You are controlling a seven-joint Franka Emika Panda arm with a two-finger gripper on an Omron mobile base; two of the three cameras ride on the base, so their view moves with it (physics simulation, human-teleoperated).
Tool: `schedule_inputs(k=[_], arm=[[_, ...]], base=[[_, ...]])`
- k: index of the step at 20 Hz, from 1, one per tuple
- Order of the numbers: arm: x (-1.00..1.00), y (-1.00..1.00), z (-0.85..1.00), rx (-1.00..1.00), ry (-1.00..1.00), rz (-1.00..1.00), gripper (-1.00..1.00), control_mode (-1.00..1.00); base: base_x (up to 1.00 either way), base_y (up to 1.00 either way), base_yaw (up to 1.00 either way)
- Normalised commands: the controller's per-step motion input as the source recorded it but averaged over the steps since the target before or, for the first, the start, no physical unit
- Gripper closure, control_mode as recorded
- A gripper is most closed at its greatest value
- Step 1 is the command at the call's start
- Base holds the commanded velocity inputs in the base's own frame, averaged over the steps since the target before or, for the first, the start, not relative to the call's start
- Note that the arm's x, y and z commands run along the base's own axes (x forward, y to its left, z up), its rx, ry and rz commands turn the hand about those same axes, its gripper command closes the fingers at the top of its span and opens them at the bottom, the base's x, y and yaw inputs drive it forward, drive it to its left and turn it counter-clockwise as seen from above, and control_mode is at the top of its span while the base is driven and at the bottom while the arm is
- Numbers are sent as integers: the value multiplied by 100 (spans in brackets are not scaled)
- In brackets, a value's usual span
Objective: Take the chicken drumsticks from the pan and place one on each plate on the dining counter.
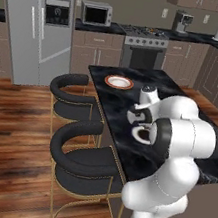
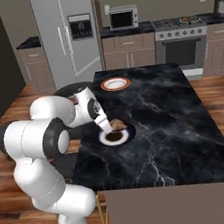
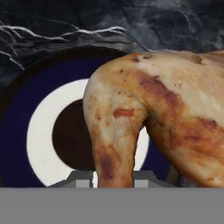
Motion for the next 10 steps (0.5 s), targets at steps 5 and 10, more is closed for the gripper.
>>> schedule_inputs(k=[5,10], arm=[[26,-6,-67,4,0,0,100,-100],[13,-32,-48,10,-1,0,100,-100]], base=[[0,0,0],[0,0,0]])
